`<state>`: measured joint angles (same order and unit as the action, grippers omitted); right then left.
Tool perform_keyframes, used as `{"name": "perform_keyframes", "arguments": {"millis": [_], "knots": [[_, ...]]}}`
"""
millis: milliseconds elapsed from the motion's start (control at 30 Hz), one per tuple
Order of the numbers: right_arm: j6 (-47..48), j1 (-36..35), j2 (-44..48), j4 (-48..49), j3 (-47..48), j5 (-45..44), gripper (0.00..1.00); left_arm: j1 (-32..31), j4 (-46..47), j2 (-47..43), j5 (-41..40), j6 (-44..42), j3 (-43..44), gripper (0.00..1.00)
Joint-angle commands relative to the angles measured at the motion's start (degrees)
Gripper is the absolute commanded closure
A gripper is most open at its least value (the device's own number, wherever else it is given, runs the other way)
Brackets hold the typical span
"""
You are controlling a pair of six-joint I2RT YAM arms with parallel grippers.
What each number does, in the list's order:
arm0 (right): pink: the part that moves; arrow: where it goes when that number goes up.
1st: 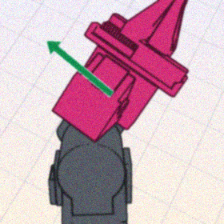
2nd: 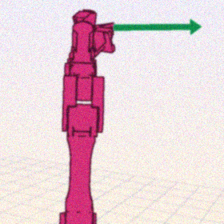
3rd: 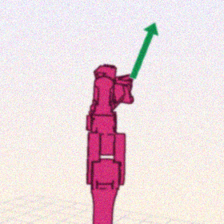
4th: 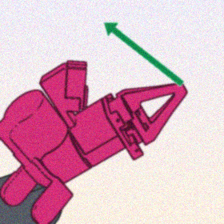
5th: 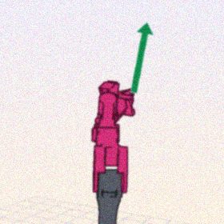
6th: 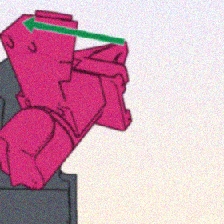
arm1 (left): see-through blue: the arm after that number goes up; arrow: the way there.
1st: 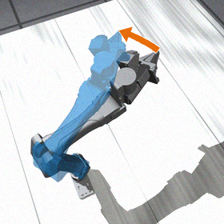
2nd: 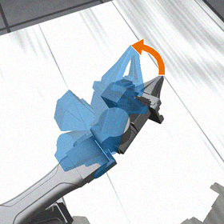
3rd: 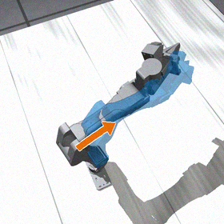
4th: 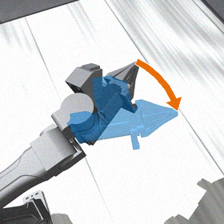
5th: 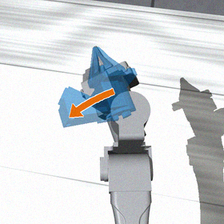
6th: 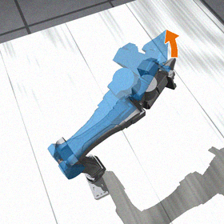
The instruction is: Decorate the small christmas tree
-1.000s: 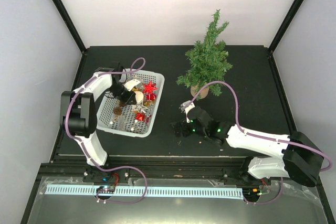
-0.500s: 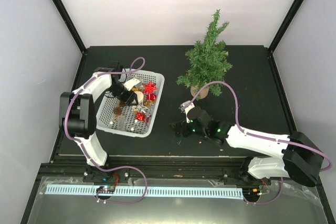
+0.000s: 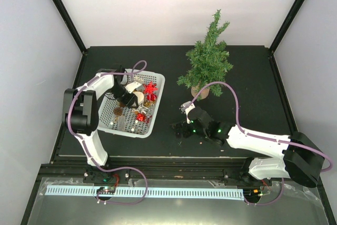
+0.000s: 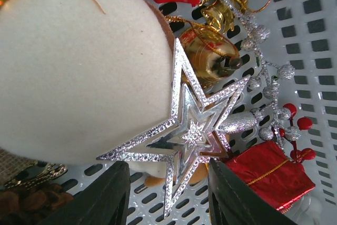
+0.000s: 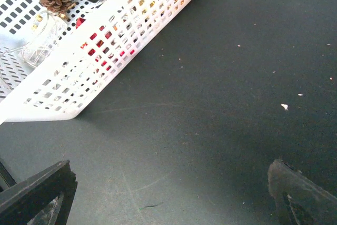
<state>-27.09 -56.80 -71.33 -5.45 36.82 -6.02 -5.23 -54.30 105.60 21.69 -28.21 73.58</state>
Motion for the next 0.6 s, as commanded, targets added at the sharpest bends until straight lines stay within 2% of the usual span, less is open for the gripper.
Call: {"name": "perform_keyframes", "arguments": {"millis": [0,400,567], "knots": [[0.6,0.3,-0.3,1.3,-0.1,0.0,0.00,-0.2,0.6,1.9,0.6,0.7,0.0,0.58],[0.6,0.3,-1.2,1.4,0.1,0.0,0.00,-1.0,-0.1,3.5,5.4,1.2,0.3,0.60],[0.7,0.3,-1.3,1.5,0.2,0.0,0.00,-1.5,-0.3,3.9,5.9,1.0,0.2,0.71]]}}
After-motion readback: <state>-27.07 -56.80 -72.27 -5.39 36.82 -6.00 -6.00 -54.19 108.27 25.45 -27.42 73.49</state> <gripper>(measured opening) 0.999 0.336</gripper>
